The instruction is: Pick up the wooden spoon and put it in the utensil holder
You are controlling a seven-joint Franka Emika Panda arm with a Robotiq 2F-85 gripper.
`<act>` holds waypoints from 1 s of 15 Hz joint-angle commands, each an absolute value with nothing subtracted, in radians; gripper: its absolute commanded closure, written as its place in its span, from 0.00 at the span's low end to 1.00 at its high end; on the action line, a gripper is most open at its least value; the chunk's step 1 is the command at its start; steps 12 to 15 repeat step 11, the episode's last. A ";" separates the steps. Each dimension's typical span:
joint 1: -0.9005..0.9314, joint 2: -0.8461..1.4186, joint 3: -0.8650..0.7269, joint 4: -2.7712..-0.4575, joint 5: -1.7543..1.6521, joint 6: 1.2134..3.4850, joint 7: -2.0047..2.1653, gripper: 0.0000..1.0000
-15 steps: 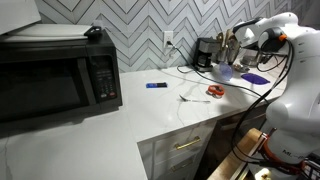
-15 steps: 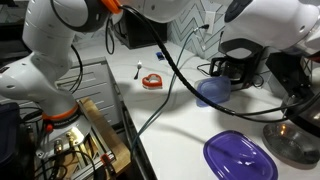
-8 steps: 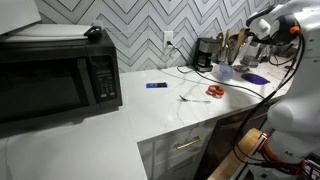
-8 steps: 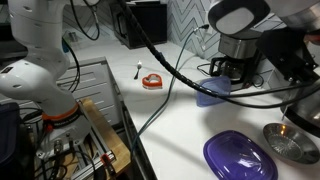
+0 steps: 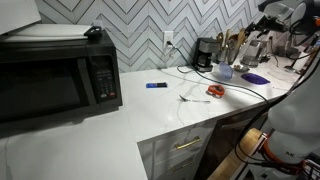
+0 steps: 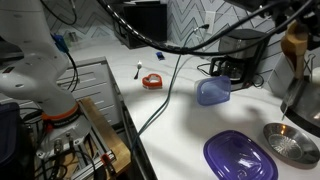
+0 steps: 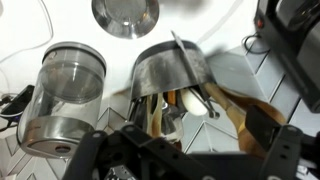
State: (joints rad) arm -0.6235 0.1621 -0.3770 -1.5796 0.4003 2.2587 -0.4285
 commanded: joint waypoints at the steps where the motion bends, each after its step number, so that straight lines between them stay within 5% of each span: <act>1: -0.597 0.049 -0.380 -1.633 0.281 2.022 -0.396 0.00; 4: -0.571 0.009 -0.390 -1.626 0.194 1.830 -0.396 0.00; 15: -0.570 0.059 -0.401 -1.569 0.251 1.881 -0.413 0.00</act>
